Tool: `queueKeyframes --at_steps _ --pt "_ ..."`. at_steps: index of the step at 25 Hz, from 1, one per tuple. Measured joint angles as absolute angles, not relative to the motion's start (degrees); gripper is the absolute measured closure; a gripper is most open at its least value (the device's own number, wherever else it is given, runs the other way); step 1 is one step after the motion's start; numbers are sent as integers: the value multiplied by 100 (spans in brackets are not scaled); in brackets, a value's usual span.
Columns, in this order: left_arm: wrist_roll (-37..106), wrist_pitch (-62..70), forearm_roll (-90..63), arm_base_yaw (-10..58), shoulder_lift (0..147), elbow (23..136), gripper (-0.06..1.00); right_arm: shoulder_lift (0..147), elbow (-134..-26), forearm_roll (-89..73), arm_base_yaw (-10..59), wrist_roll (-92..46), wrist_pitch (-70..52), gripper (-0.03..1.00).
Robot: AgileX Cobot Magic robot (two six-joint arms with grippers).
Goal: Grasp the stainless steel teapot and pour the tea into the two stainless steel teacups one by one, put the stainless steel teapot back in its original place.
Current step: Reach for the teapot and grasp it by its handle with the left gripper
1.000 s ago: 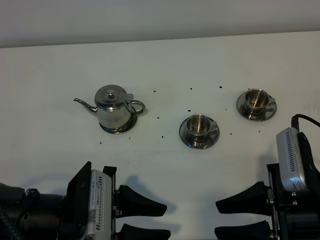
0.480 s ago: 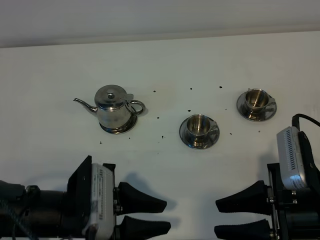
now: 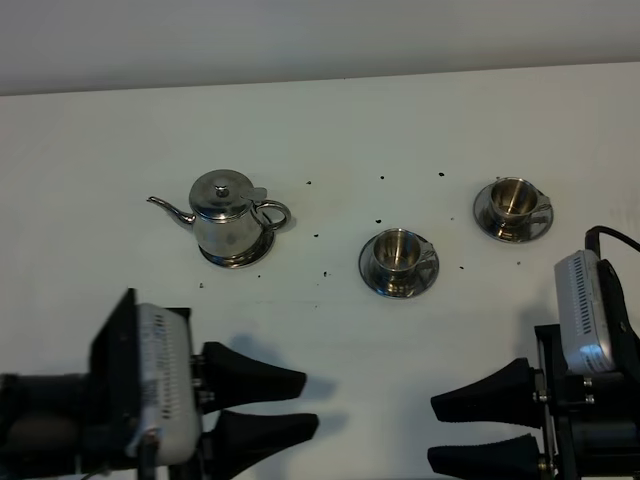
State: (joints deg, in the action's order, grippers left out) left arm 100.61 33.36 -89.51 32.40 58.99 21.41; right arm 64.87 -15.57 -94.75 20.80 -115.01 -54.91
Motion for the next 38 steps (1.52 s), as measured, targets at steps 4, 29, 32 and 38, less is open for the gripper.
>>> queueKeyframes --at_steps 4,29,32,38 --pt "9155 3070 -8472 3240 5302 2141 58 6487 -1767 -9482 2080 -11162 -5491 59" --pt "3828 2581 -4890 3240 5509 3299 59 6170 -4591 -2666 2080 -2627 -5119 59" --pt "2924 2924 -4041 3240 6079 3711 59 5652 -4598 -1775 2080 -1815 -5475 61" --pt "1900 3369 -3114 3240 7124 4449 59 4379 -4598 -1237 2080 -1278 -6361 63"
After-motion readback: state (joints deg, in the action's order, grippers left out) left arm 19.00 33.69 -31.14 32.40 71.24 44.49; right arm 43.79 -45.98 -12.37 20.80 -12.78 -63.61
